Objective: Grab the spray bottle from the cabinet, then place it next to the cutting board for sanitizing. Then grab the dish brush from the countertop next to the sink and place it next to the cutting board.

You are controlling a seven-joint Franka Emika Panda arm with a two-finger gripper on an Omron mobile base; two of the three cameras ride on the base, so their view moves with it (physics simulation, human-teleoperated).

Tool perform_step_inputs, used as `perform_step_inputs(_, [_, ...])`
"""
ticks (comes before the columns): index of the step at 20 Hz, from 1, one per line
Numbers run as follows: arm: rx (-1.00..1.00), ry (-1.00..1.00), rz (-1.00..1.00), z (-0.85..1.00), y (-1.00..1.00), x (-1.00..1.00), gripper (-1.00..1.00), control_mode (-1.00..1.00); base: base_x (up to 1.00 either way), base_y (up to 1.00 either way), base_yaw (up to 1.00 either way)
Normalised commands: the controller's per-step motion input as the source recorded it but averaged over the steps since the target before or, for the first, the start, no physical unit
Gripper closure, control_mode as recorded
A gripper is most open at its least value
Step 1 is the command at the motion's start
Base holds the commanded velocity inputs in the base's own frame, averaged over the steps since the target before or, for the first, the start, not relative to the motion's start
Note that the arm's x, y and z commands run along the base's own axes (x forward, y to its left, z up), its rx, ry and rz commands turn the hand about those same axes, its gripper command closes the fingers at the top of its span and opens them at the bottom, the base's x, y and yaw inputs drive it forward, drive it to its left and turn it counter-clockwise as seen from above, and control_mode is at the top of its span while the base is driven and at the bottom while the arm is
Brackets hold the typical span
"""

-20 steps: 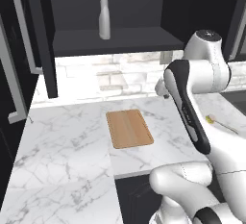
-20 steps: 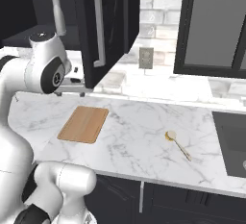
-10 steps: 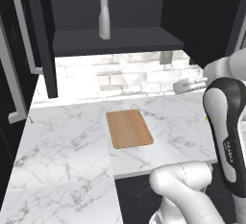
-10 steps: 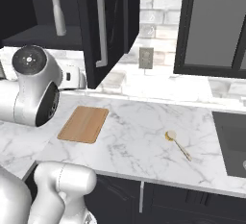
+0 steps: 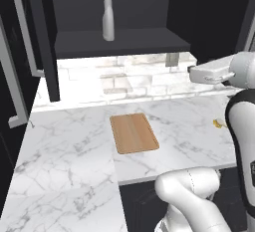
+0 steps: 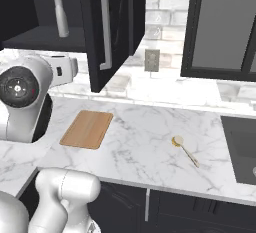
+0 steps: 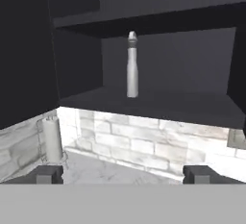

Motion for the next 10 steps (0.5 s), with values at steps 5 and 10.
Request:
perform_step_inputs(5, [0.02, -0.41, -0.01, 0.42, 0.51, 0.04, -1.00, -1.00, 0.00, 0.00, 0.00])
perform_step_inputs(10, [0.00, -0.18, -0.05, 0.37, 0.42, 0.19, -1.00, -1.00, 0.00, 0.00, 0.00])
